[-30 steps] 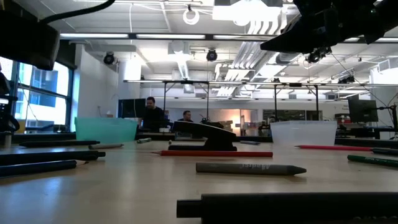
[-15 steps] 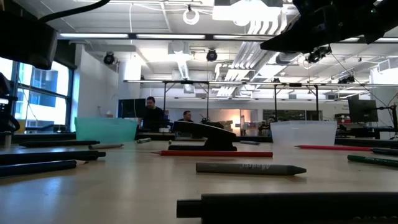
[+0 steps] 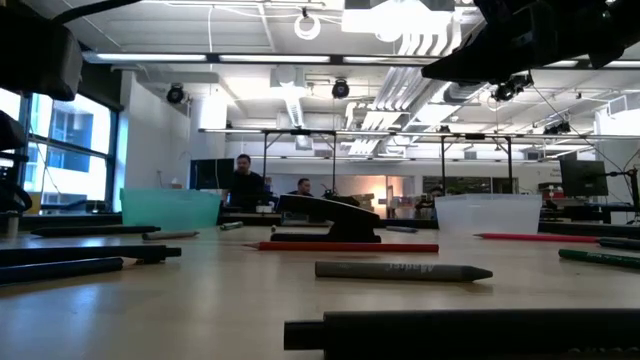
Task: Sort crayons/erasers/pens/pencils in bins
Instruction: Put the black pen into the transparent bin
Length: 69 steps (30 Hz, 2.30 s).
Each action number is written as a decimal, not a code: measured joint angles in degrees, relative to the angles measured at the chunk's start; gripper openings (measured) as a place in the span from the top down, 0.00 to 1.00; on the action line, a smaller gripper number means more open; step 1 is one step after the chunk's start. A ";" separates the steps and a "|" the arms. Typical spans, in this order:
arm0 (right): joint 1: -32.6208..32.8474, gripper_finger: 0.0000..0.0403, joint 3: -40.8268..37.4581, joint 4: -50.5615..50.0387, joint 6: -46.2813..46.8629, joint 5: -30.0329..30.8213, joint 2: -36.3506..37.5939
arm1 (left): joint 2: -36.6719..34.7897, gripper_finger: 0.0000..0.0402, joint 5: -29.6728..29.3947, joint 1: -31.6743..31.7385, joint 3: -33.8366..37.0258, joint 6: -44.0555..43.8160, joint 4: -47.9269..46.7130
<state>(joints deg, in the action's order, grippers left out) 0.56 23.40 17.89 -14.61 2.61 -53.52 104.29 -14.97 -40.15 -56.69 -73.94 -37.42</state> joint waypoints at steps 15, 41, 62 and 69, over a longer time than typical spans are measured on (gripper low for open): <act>-0.02 1.00 0.00 -1.51 4.31 -0.02 -0.13 | -5.23 0.98 -12.79 -4.69 0.28 -6.46 -2.51; -4.29 1.00 -8.45 8.87 7.29 -0.06 -0.15 | -6.82 0.99 -21.36 8.38 1.08 25.81 13.33; -0.53 1.00 -16.63 32.53 22.47 -5.94 -2.09 | -12.70 0.99 -13.98 21.40 26.17 48.17 85.52; 5.65 0.90 -15.03 44.98 23.76 1.56 -11.31 | -12.70 0.99 -12.60 24.93 23.66 50.19 88.16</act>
<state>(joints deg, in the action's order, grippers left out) 6.21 8.37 62.87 9.15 4.17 -64.82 91.59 -27.57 -15.23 -33.02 -23.75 50.74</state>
